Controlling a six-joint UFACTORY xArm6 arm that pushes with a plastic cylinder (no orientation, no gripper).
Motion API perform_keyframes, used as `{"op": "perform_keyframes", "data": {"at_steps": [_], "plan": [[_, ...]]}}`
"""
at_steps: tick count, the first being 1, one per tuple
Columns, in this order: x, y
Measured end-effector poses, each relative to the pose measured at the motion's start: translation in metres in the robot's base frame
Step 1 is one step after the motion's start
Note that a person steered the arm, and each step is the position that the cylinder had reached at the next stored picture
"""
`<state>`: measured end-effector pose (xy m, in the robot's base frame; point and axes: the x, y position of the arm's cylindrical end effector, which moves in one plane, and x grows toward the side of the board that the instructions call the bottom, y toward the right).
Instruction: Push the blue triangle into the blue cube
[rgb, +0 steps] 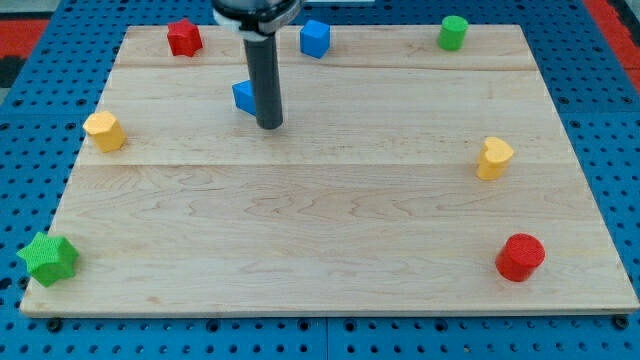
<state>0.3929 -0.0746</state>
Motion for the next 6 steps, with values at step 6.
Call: {"op": "perform_keyframes", "data": {"at_steps": [6], "plan": [[-0.095,0.075]]}}
